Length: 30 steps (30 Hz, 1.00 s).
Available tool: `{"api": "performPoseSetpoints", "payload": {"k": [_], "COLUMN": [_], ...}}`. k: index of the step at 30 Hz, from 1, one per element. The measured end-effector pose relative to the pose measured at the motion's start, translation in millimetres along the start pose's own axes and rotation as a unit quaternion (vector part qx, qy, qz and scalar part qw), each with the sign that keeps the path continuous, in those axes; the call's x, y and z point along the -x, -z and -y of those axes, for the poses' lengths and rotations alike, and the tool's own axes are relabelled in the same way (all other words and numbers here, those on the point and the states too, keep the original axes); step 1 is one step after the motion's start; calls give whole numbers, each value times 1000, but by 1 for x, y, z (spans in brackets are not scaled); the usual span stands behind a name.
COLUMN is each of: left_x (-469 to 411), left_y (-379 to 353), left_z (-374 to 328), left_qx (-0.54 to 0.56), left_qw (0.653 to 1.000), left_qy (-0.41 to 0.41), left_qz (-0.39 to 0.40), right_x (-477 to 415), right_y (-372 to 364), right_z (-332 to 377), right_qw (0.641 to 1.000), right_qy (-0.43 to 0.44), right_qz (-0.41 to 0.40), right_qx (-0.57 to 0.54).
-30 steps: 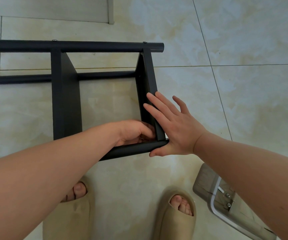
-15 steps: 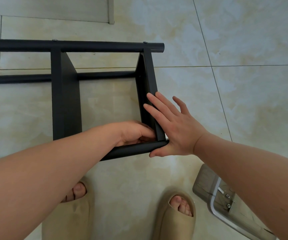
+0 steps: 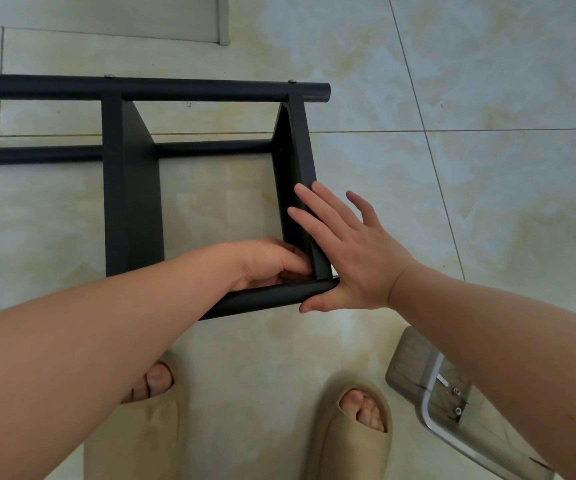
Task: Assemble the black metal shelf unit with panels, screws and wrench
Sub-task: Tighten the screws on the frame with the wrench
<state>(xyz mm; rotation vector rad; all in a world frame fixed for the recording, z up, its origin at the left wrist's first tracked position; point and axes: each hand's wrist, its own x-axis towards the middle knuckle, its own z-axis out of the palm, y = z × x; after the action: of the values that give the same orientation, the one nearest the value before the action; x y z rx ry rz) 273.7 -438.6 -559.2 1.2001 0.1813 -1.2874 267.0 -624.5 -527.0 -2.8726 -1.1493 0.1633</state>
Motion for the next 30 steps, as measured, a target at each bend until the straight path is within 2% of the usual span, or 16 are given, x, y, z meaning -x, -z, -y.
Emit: {"api": "performPoseSetpoints", "payload": {"k": [7, 13, 20, 26, 30], "left_x": [1, 0, -1, -1, -1], "left_y": [1, -1, 3, -1, 2], "left_z": [-2, -1, -1, -1, 0], "left_qx": [45, -6, 47, -14, 12], "left_qw": [999, 1000, 999, 1000, 1000], "left_qy": [4, -6, -3, -11, -17], "left_qz": [26, -1, 17, -1, 2], "right_x": [-1, -1, -1, -1, -1], "right_y": [0, 1, 1, 0, 0], "right_z": [0, 0, 0, 0, -1], "right_qw": [1000, 1000, 1000, 1000, 1000], "right_qy": [0, 0, -1, -1, 1], "right_qz": [3, 4, 5, 9, 9], "right_qx": [3, 0, 1, -1, 1]}}
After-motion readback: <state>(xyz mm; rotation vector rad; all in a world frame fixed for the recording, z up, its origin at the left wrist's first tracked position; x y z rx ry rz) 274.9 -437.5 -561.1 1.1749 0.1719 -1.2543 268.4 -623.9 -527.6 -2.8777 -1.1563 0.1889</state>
